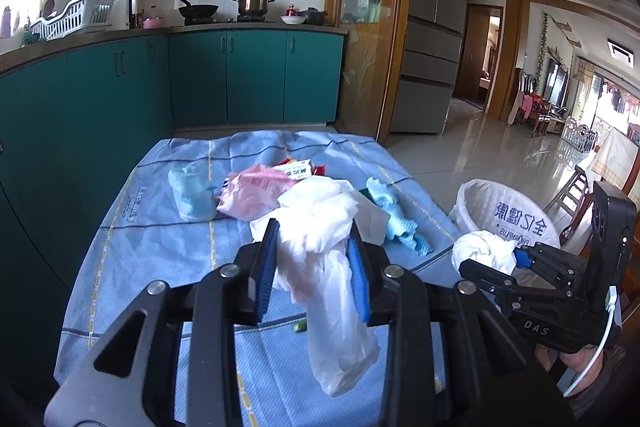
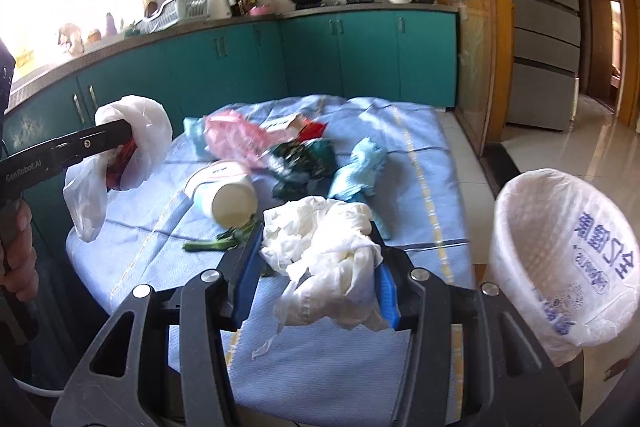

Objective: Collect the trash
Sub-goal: 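Lift the white bag and tissue and carry them toward the wastebasket, then release the white bag and tissue into the wastebasket with both tools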

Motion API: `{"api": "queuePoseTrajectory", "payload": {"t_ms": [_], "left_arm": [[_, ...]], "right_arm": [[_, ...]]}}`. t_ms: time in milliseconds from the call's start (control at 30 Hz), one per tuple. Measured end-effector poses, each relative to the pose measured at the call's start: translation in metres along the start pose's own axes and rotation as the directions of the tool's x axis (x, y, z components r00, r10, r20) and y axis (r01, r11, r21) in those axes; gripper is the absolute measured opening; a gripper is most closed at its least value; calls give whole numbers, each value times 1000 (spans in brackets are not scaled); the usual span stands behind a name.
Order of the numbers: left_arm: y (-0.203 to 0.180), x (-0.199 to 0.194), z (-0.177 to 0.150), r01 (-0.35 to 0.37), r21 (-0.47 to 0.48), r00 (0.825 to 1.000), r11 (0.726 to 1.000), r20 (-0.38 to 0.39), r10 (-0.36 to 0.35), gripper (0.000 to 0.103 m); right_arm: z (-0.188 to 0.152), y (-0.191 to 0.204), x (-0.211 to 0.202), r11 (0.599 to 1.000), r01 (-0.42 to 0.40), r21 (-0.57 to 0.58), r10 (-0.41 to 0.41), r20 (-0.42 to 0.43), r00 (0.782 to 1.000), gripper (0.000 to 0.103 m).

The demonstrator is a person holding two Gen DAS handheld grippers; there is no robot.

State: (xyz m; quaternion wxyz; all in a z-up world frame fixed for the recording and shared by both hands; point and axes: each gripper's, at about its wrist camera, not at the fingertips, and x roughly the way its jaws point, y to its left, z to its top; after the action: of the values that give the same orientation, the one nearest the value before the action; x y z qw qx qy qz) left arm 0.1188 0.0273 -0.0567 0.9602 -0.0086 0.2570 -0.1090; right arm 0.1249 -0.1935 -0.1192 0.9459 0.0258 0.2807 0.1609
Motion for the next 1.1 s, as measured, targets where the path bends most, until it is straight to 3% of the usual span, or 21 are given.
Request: {"api": "queuePoseTrajectory", "payload": {"t_ms": [200, 333, 400, 467, 567, 700, 800, 933, 1100], "left_arm": [[-33, 12, 19, 51, 20, 998, 998, 46, -52, 33], [-73, 34, 28, 85, 63, 995, 994, 42, -88, 33], [-97, 47, 31, 130, 81, 990, 988, 40, -133, 33], [-118, 59, 34, 167, 100, 984, 981, 40, -171, 33], [-158, 87, 36, 258, 125, 965, 958, 6, -261, 33], [-207, 128, 35, 358, 147, 934, 922, -73, -351, 33], [-238, 156, 30, 395, 169, 917, 903, -128, -377, 34], [-273, 193, 19, 465, 159, 876, 871, -225, -427, 38], [-285, 214, 11, 476, 175, 868, 862, -249, -429, 67]], "right_arm": [[10, -38, -36, 994, 98, 51, -102, 78, 992, 50], [10, -77, -61, 970, 215, 114, -228, 112, 967, 50], [7, -95, -70, 947, 291, 139, -307, 114, 945, 50], [1, -116, -79, 907, 383, 173, -405, 114, 907, 50], [-8, -141, -84, 860, 464, 212, -493, 110, 863, 50], [-19, -163, -76, 832, 506, 226, -535, 87, 841, 50], [-28, -172, -68, 826, 515, 227, -541, 64, 839, 50], [-40, -190, -55, 825, 507, 250, -526, 12, 850, 50], [-43, -202, -39, 831, 495, 254, -505, -30, 863, 50]]}}
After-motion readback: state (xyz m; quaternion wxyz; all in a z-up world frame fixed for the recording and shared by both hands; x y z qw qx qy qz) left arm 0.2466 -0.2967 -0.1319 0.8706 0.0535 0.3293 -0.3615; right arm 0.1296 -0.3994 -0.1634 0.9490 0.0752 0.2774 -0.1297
